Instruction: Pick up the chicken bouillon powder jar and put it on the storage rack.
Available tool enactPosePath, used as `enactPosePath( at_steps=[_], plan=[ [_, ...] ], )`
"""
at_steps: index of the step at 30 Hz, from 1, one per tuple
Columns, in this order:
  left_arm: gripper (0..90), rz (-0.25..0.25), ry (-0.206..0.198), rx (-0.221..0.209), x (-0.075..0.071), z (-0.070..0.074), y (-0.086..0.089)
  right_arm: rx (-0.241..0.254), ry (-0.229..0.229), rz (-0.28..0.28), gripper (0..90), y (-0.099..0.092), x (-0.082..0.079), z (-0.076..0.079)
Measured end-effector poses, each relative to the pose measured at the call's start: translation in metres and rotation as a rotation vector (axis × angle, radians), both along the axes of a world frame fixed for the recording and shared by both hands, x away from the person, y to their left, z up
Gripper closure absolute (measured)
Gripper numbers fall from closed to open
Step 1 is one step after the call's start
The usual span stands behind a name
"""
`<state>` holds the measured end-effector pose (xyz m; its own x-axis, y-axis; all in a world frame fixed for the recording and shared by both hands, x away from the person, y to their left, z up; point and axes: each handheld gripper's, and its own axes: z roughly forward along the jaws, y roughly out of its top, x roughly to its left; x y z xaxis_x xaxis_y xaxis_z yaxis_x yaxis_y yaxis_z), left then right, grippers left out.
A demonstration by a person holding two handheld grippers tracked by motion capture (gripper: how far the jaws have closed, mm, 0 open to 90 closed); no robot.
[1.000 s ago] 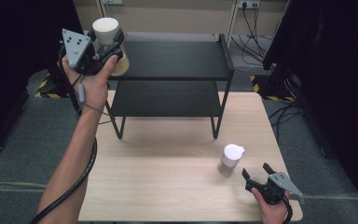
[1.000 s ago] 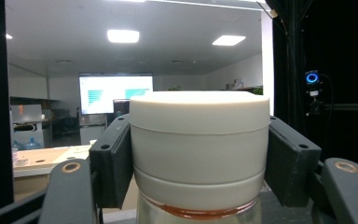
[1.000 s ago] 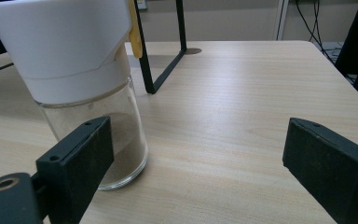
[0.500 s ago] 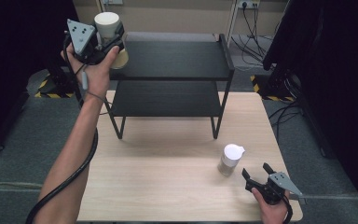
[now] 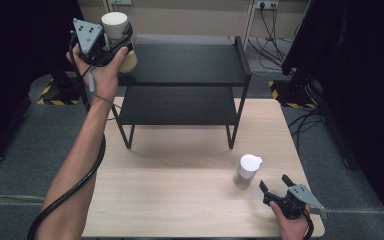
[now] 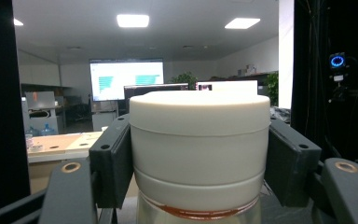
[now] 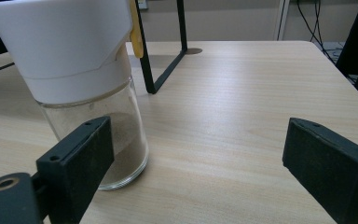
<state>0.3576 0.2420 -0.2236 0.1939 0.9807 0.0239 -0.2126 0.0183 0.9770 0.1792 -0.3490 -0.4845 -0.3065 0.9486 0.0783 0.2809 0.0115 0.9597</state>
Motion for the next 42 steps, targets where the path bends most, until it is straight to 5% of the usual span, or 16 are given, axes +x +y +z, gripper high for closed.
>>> enactPosePath(
  at_steps=[21, 24, 29, 42],
  plan=[
    [33.0, 0.001, 0.057, -0.013, 0.011, -0.001, 0.004, -0.004, -0.003, 0.004, 9.3, 0.001, 0.000, 0.000],
    [21.7, -0.007, 0.054, -0.018, 0.010, 0.000, 0.006, -0.004, -0.006, 0.003, 9.3, 0.000, 0.000, -0.001],
    [13.7, 0.003, 0.035, 0.014, 0.002, 0.003, 0.006, -0.011, -0.004, 0.005, 9.3, 0.001, 0.000, 0.000],
    [13.1, -0.015, 0.020, 0.018, -0.029, -0.003, 0.016, -0.012, -0.003, 0.009, 9.1, 0.001, 0.000, 0.000]
  ],
)
